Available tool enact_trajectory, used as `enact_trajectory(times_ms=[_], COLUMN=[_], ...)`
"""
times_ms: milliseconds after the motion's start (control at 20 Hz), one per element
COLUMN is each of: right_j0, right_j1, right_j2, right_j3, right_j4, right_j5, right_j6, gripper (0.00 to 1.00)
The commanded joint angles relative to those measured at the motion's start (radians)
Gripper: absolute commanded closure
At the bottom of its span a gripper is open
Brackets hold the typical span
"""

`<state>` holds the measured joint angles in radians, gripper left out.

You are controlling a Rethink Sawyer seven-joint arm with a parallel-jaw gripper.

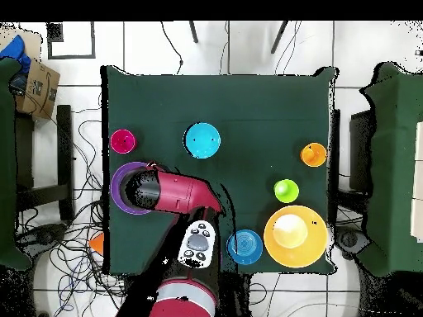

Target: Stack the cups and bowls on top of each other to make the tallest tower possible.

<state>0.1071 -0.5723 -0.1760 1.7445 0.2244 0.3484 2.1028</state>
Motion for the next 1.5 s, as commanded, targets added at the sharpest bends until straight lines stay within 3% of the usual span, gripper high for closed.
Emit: enact_trajectory(times_ms=[50, 400, 800, 1050, 1250, 1500], right_j0=[-0.015, -0.007, 0.139, 0.217, 0.265, 0.282], right_j1=[0.040, 0.055, 0.095, 0.164, 0.227, 0.253], right_j2=[0.104, 0.103, -0.017, -0.085, -0.133, -0.136], right_j3=[0.036, 0.018, -0.042, -0.101, -0.158, -0.175], right_j4=[-0.072, -0.073, -0.035, -0.010, 0.012, 0.029], right_j5=[-0.045, -0.012, 0.017, 0.009, 0.009, -0.002], right_j6=[0.043, 0.033, 0.145, 0.179, 0.198, 0.192], gripper=[0.00, 0.00, 0.00, 0.00, 0.00, 0.00])
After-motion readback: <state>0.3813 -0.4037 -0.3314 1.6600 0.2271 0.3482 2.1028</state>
